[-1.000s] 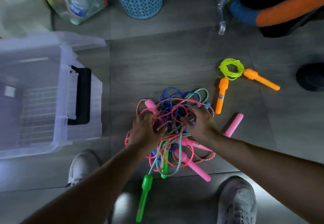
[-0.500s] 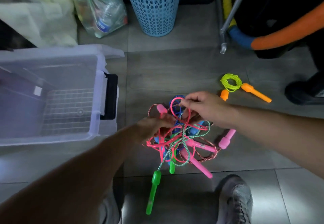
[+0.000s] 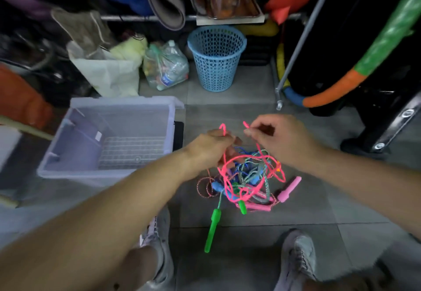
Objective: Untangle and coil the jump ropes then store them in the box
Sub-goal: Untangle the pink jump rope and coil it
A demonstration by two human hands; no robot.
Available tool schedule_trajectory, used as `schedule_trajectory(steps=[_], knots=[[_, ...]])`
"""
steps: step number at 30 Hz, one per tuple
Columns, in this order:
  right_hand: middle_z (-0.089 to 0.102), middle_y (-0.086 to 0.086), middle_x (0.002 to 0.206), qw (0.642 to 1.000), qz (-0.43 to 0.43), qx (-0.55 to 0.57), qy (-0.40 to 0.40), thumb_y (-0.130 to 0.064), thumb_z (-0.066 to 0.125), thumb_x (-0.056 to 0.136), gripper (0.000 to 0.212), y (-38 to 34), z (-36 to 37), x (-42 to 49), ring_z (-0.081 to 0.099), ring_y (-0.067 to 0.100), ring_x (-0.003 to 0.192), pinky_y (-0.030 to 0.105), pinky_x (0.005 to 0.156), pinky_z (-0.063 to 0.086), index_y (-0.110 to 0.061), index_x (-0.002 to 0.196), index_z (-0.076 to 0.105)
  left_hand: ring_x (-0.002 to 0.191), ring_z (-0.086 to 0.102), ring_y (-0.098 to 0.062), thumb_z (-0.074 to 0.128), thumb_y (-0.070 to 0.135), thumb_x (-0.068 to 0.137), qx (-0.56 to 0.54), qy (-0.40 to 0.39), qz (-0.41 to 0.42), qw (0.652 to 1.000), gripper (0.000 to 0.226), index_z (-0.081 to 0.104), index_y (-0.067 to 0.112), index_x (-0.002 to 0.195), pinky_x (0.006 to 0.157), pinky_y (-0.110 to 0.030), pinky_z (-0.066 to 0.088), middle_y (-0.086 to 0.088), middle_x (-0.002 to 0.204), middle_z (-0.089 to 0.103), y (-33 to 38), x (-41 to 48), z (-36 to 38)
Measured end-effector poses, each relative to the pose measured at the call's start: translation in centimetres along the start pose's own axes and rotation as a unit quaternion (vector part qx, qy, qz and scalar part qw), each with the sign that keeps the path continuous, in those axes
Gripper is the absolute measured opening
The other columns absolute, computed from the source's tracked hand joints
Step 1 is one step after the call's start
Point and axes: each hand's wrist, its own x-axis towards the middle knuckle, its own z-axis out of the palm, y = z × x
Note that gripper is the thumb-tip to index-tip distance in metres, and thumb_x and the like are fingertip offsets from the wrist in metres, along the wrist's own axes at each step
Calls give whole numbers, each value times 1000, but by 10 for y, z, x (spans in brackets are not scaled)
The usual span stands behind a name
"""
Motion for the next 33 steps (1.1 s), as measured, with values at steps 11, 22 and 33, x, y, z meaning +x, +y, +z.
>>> schedule_trajectory(steps=[11, 22, 33], knots=[[66, 1, 62, 996, 29, 82, 0, -32, 52, 102, 32, -71, -36, -18, 47, 0, 43, 10, 45, 33, -14, 81, 69, 67, 52, -14, 63, 11, 95, -45, 7, 125, 991, 25, 75, 22, 77, 71, -37, 43, -12, 89, 72, 50, -73, 7], [62, 2, 63, 937, 98, 326, -78, -30, 51, 101, 31, -39, -23, -15, 54, 19, 56, 32, 56, 51, -19, 78, 69, 80, 63, -11, 73, 40, 89, 141, -38, 75, 986, 29, 71, 18, 108, 67, -21, 49, -14, 100, 73, 46, -48, -6], [59, 2, 64, 968, 144, -64, -193, -40, 69, 89, 32, 4, -10, -10, 69, 18, 65, 25, 54, 45, -11, 78, 60, 61, 58, -13, 58, 40, 98, -92, 76, 31, 992, 36, 52, 20, 69, 63, -28, 40, -2, 70, 60, 62, -19, -19]])
